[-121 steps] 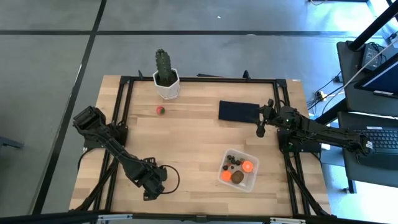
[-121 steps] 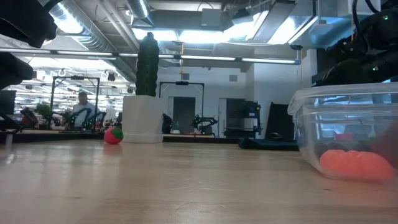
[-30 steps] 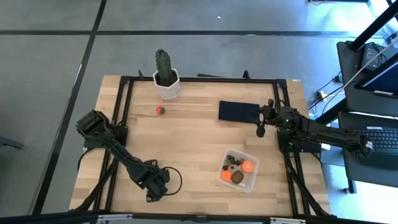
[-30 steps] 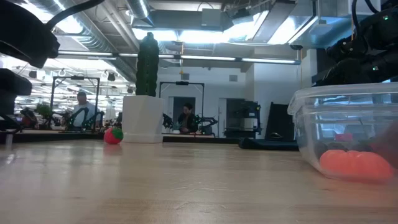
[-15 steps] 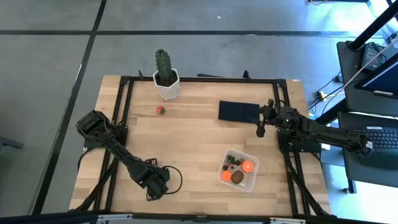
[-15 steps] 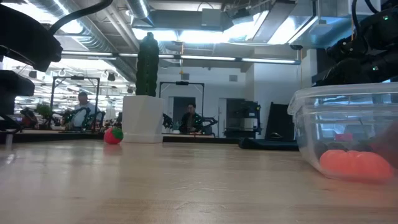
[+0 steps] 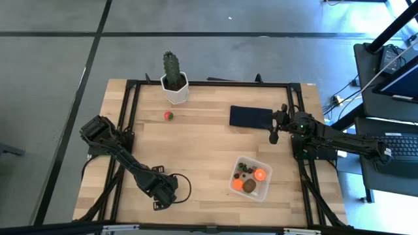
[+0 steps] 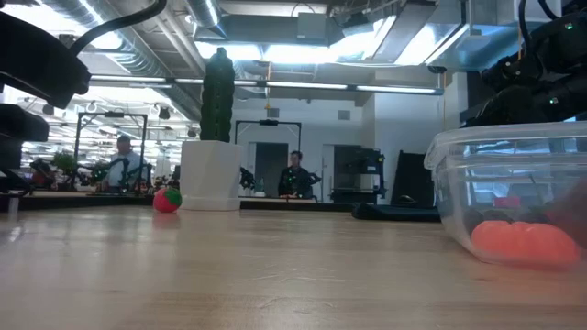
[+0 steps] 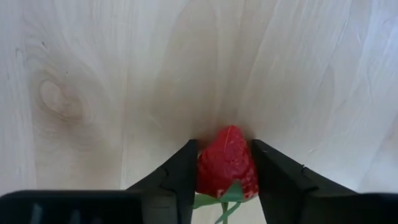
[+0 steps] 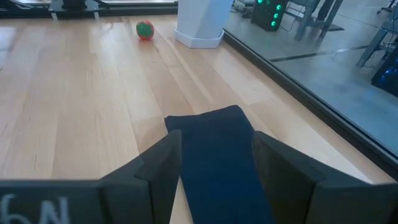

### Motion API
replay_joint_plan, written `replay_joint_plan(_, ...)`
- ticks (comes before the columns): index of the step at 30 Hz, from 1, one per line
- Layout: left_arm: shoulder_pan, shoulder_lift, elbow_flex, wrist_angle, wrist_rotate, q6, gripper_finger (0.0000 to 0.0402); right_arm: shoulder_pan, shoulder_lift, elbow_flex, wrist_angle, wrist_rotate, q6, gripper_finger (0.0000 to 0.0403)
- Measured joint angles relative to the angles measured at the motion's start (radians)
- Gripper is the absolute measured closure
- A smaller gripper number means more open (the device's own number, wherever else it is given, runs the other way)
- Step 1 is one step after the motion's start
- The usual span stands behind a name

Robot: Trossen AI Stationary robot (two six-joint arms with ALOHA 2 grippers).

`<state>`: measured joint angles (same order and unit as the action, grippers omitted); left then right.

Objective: Pick and placing Produce into tupperware
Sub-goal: Put the bottom strawberry into the transparent bin

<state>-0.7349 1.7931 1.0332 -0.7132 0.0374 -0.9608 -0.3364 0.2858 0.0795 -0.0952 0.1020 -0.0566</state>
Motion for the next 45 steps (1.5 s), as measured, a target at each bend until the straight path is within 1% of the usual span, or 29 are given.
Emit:
replay_joint_plan(3,0.000,-0.004,0.000,0.002,0.009,-0.002,0.0283,0.000,0.000,0.000,0.000,0.000,0.000,0.0205)
replay_joint_plan(7,0.013,-0.012,-0.003,0.007,0.031,-0.009,0.0282,0.000,0.000,0.000,0.000,0.000,0.000,0.0205)
replay_joint_plan(12,0.056,-0.024,-0.004,0.040,0.186,-0.006,0.0275,0.000,0.000,0.000,0.000,0.000,0.000,0.0205)
replay_joint_plan(16,0.112,-0.024,-0.004,0.072,0.260,0.046,0.0288,0.000,0.000,0.000,0.000,0.000,-0.002,0.0205)
replay_joint_plan(18,0.142,-0.024,-0.004,0.107,0.299,0.082,0.0288,0.000,0.000,0.000,0.000,0.000,-0.006,0.0205)
replay_joint_plan(22,0.223,-0.025,-0.003,0.257,0.359,0.176,0.0283,0.000,0.000,0.000,0.000,0.000,-0.011,0.0205)
replay_joint_plan(25,0.289,-0.025,-0.002,0.419,0.392,0.269,0.0274,0.000,0.000,0.000,0.000,0.000,-0.016,0.0205)
replay_joint_plan(27,0.335,-0.025,-0.002,0.536,0.406,0.338,0.0275,0.000,0.000,0.000,0.000,0.000,-0.016,0.0205)
replay_joint_plan(29,0.381,-0.026,-0.001,0.647,0.397,0.428,0.0282,0.000,0.000,0.000,0.000,0.000,-0.023,0.0205)
replay_joint_plan(31,0.426,-0.027,0.000,0.747,0.358,0.519,0.0288,0.000,0.000,0.000,0.000,0.000,-0.028,0.0205)
replay_joint_plan(35,0.501,-0.027,0.000,0.910,0.203,0.677,0.0288,0.000,0.000,0.000,0.000,0.000,-0.033,0.0205)
replay_joint_plan(39,0.542,-0.025,0.000,1.048,0.046,0.813,0.0277,0.000,0.000,0.000,0.000,0.000,-0.055,0.0205)
replay_joint_plan(41,0.544,-0.007,0.001,1.159,0.021,0.884,0.0277,0.000,0.000,0.000,0.000,0.000,-0.056,0.0205)
replay_joint_plan(44,0.542,0.039,0.009,1.335,0.017,0.987,0.0285,0.000,0.000,0.000,0.000,0.000,-0.056,0.0205)
replay_joint_plan(45,0.542,0.060,0.021,1.368,0.015,1.007,0.0288,0.000,0.000,0.000,0.000,0.000,-0.056,0.0205)
